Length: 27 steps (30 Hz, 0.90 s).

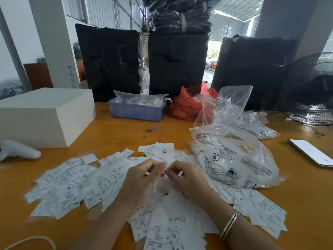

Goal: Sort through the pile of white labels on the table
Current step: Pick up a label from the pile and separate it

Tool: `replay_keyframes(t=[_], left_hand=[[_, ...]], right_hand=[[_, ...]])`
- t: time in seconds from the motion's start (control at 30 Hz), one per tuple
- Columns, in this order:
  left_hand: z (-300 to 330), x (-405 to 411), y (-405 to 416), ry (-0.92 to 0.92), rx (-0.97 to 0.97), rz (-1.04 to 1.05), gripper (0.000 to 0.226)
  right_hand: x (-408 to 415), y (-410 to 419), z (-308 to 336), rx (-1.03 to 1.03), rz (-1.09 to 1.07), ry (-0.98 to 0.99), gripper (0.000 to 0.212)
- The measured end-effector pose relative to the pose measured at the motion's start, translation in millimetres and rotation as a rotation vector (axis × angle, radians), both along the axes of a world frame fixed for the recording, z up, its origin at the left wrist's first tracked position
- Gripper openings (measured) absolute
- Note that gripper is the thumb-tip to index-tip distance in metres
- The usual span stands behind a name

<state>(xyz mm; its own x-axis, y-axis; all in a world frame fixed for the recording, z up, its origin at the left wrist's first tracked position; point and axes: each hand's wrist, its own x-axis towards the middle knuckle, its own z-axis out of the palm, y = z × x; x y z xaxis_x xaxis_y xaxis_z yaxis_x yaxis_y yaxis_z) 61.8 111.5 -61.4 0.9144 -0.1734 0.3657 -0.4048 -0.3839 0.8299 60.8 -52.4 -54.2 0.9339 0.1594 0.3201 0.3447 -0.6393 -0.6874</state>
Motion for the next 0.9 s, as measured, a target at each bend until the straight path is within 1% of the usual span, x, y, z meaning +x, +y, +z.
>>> replay_keyframes(t=[0.03,0.1,0.13,0.2,0.23,0.27,0.33,0.37,0.4,0.47,0.53,0.6,0.7,0.77,0.8,0.9], left_hand=[[-0.3,-0.3,-0.5,0.005,0.026,0.013,0.034],[-1.4,0.7,-1.4,-0.001,0.072,0.019,0.008],[-1.8,0.7,-1.6,-0.007,0.084,0.017,0.010],[-1.4,1.3,-1.1,-0.025,0.080,0.061,0.024],[0.0,1.9,-1.0,-0.040,0.058,0.098,0.024],[0.7,2.6,-0.7,-0.051,0.030,0.139,0.021],[0.7,4.8,0.4,-0.047,-0.037,0.201,0.016],[0.9,5.5,1.0,-0.033,-0.070,0.216,0.015],[0.3,6.2,1.7,-0.015,-0.097,0.219,0.015],[0.3,6.3,2.2,0.018,-0.136,0.208,0.016],[0.7,6.3,2.2,0.048,-0.170,0.184,0.018],[1.3,6.8,1.7,0.076,-0.216,0.167,0.021],[2.5,7.0,0.8,0.119,-0.284,0.145,0.023],[3.3,5.8,-0.3,0.143,-0.317,0.111,0.020],[3.8,5.1,-0.8,0.151,-0.331,0.100,0.019],[4.6,4.5,-1.5,0.172,-0.369,0.100,0.014]], right_hand=[[0.7,0.3,-1.1,-0.009,0.001,-0.011,0.017],[2.0,1.7,-1.5,0.058,-0.007,-0.003,0.018],[2.7,1.6,-1.3,0.113,-0.018,0.006,0.019],[1.4,-1.0,0.3,0.174,-0.039,-0.001,0.019],[0.7,-4.7,-0.5,0.106,-0.053,-0.025,0.017],[0.6,-8.6,-3.0,-0.058,-0.067,-0.064,0.021],[-1.4,-12.3,-8.7,-0.460,-0.073,-0.124,0.042],[-1.9,-11.8,-11.1,-0.598,-0.071,-0.127,0.047],[-1.8,-9.9,-13.2,-0.677,-0.066,-0.126,0.048],[-2.0,-6.8,-14.2,-0.703,-0.064,-0.160,0.042],[-2.5,-7.0,-12.7,-0.608,-0.088,-0.208,0.035],[-3.0,-8.4,-13.0,-0.420,-0.115,-0.243,0.028],[-2.1,-10.3,-13.8,-0.115,-0.148,-0.216,0.018],[-1.9,-10.9,-13.1,-0.025,-0.152,-0.204,0.013],[-2.1,-11.0,-13.3,0.006,-0.150,-0.205,0.014],[-3.9,-9.7,-13.8,0.135,-0.130,-0.192,0.027]])
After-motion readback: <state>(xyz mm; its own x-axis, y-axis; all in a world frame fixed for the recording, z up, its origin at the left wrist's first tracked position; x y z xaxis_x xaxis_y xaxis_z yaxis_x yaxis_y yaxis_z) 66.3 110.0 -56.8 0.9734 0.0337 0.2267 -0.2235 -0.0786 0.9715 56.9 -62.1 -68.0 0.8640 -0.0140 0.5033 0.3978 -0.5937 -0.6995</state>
